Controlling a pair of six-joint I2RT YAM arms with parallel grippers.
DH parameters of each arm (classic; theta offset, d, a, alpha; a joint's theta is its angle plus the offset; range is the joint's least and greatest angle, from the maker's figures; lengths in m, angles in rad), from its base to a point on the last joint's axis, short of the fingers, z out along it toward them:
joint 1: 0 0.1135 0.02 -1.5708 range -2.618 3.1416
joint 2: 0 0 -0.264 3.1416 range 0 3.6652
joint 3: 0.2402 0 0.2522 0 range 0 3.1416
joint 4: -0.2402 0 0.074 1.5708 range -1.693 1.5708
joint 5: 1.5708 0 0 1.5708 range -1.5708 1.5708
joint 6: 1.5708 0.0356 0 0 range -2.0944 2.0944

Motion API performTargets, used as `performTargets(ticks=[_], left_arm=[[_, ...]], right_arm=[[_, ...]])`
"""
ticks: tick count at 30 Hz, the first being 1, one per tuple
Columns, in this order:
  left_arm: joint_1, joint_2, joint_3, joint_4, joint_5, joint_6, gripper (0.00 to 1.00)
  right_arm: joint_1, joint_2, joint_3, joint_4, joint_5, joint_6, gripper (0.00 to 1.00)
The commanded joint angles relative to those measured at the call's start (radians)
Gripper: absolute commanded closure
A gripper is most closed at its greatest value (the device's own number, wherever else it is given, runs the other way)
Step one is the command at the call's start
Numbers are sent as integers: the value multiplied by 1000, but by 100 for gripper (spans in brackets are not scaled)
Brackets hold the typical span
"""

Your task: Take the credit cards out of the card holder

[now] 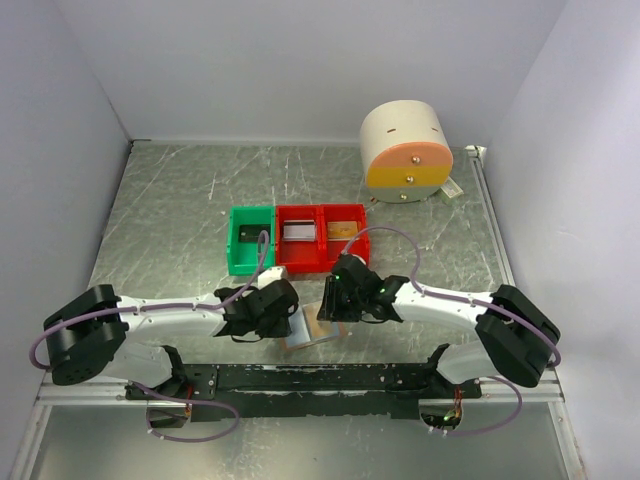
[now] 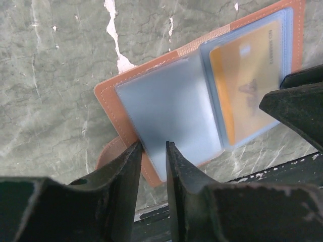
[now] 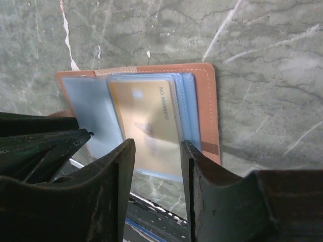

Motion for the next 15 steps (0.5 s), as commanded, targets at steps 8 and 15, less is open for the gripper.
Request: performTargets(ticks=[8,15], left_arm=[[3,37,-25,42,16,-16,69],[3,45,-21,44,21,-11,71]], right_arm=[[3,-30,-51,132,-107,54,62],[4,-67,-56,124,-103,66,62]])
